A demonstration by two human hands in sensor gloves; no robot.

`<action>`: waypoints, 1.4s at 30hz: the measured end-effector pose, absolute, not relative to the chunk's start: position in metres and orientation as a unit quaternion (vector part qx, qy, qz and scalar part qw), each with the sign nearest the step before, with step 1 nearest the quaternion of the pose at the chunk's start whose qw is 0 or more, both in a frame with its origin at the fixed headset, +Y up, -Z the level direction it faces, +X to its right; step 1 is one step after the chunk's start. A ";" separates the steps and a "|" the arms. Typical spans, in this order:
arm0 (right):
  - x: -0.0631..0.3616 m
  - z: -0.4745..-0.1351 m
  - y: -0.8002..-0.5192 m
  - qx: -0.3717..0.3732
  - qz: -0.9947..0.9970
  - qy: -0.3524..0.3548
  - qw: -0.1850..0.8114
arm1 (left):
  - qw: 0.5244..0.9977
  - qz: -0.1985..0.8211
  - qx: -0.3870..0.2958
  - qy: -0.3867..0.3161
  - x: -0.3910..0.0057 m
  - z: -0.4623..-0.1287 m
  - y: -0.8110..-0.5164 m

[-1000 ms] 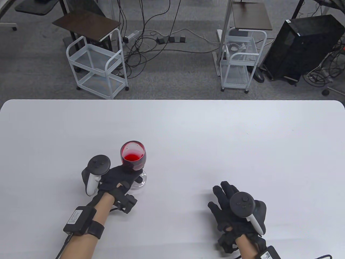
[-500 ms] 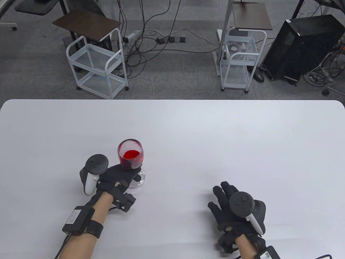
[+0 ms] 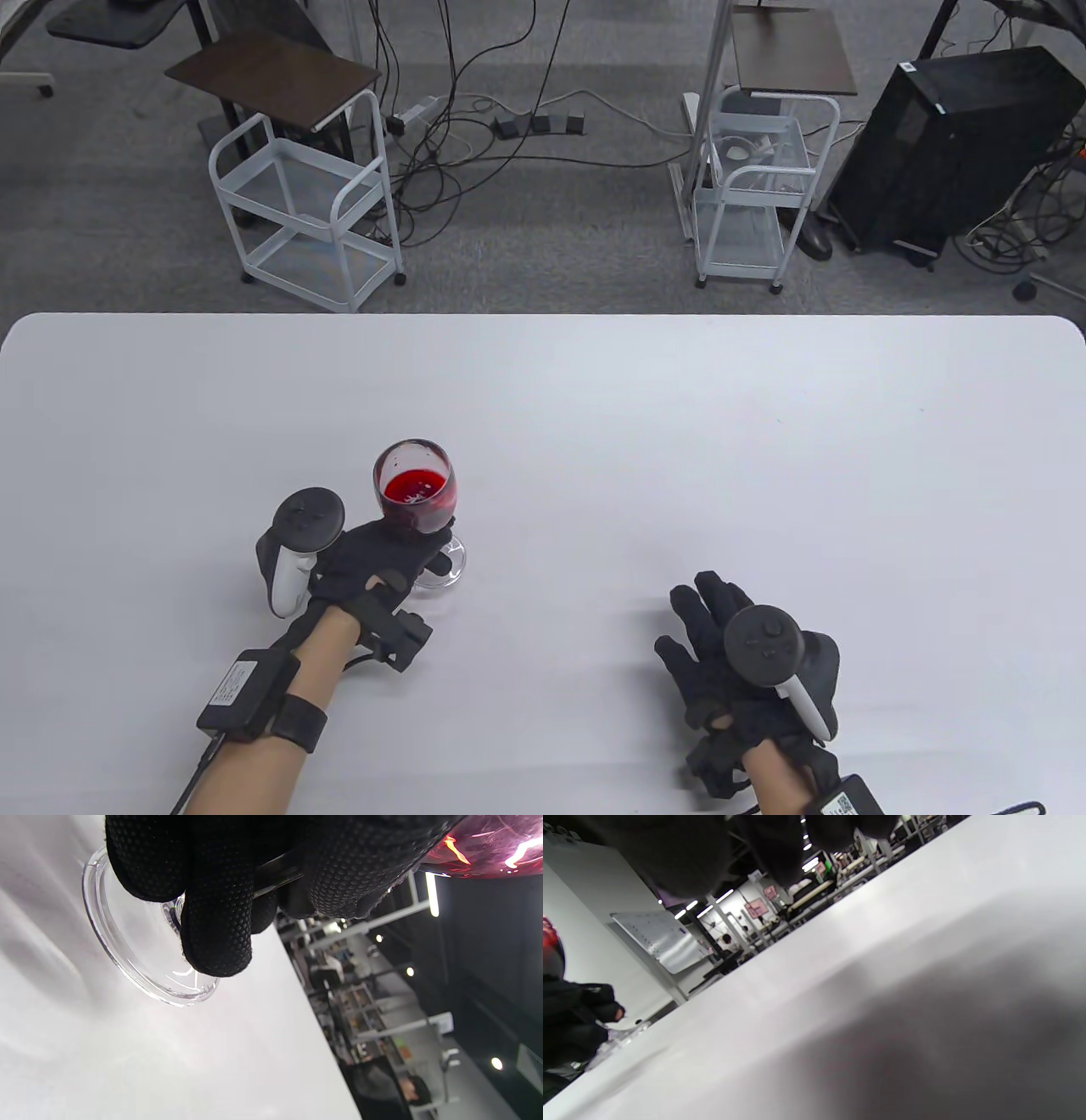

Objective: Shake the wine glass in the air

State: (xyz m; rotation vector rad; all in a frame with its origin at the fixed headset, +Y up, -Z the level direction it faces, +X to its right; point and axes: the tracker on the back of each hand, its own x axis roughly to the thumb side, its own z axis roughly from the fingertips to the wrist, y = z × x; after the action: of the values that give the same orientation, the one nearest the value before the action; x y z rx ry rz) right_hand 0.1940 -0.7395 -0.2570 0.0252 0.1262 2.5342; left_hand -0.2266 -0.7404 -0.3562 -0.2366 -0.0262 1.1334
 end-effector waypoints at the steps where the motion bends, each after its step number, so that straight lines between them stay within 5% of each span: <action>1: 0.194 -0.258 -0.740 0.008 0.953 0.052 0.298 | 0.846 0.523 -0.104 0.000 -0.229 -0.358 -0.739; 42: 0.194 -0.257 -0.741 0.007 0.954 0.060 0.294 | 0.848 0.520 -0.104 0.006 -0.233 -0.360 -0.743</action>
State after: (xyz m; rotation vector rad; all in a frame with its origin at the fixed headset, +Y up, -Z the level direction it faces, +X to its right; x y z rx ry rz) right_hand 0.1935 -0.7409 -0.2574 0.0179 0.1605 2.5394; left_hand -0.2333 -0.7426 -0.3601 -0.2186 0.0120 1.0964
